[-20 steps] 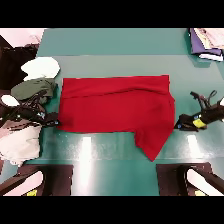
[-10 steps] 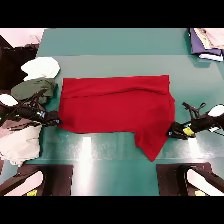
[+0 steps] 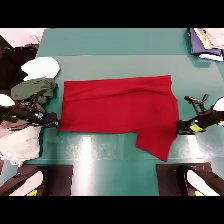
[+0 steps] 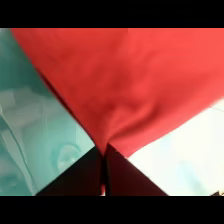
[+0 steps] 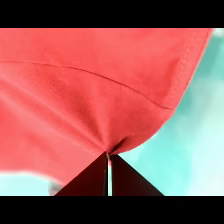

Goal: Fold the shirts.

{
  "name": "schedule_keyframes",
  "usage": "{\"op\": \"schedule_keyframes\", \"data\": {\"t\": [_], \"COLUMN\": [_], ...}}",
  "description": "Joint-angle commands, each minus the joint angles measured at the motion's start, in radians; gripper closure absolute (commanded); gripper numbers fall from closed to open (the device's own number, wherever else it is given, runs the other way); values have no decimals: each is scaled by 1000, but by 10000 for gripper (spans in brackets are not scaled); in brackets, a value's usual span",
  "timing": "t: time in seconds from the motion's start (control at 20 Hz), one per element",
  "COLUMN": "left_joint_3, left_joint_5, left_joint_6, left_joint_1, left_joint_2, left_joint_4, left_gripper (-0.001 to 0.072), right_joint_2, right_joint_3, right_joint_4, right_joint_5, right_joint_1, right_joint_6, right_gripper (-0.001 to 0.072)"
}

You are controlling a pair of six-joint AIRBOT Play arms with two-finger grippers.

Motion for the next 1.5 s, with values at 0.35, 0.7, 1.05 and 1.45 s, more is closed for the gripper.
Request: {"op": "schedule_keyframes", "data": {"t": [0.35,0.7,1.05,1.45], "left_joint_3": [3,197,338,439], "left_joint_5": [-121,55,162,275], "left_joint_6": [-57,-39,33,32], "left_joint_1": [1,1,0,0], "left_joint_2": [208,-1,-288,-449], "left_joint_4": [-96,-114,-203,-237], "left_gripper": [686,686,686,590], "right_joint_2": [312,60,-240,-483], "right_joint_3": [39,260,476,661], "right_joint_4": [-112,-31,-31,-30], "right_joint_5": [135,-70,-156,-257], "right_joint_1": [3,4,4,79], "right_joint_6": [17,17,17,23], "right_gripper": [698,697,698,690]}}
